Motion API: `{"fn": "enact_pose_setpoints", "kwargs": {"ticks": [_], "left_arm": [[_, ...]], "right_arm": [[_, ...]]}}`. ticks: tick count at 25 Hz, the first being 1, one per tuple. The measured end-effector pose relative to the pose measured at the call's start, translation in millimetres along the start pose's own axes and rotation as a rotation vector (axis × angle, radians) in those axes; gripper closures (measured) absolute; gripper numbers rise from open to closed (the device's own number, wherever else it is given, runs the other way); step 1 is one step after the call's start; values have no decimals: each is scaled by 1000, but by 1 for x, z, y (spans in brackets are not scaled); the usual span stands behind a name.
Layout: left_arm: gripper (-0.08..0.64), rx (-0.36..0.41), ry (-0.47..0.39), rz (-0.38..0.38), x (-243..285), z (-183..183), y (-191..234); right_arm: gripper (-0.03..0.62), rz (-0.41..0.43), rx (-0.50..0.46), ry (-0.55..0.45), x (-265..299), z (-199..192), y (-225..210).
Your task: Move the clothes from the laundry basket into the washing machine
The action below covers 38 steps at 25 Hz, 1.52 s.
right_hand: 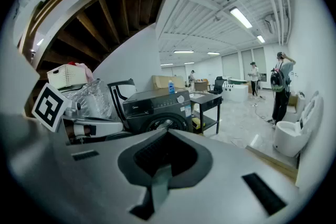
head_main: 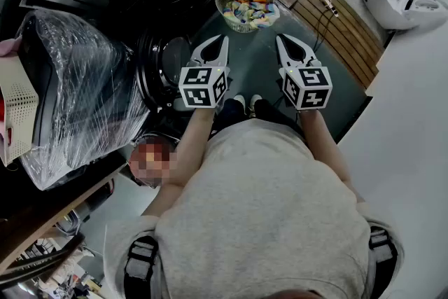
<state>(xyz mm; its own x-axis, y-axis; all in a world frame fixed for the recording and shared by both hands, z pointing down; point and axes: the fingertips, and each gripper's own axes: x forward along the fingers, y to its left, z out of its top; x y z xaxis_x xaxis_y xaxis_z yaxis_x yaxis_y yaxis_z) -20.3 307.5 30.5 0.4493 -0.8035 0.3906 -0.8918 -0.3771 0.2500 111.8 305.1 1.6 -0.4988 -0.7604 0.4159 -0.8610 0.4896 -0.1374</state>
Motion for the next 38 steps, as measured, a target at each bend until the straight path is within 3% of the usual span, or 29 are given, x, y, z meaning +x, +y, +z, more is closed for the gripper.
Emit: {"fn": "enact_pose_setpoints", "kwargs": {"ticks": [14,27,38], "left_arm": [[554,-31,4,-13,-5,-6,2],[555,-23,32,-92,-1,-7,21],[555,-60,89,-86,60,-8,44]], "right_arm": [[603,11,-4,1,4,-2,12],[603,27,-5,34,36,1,35],[603,16,40,33,78,7,-18]]}}
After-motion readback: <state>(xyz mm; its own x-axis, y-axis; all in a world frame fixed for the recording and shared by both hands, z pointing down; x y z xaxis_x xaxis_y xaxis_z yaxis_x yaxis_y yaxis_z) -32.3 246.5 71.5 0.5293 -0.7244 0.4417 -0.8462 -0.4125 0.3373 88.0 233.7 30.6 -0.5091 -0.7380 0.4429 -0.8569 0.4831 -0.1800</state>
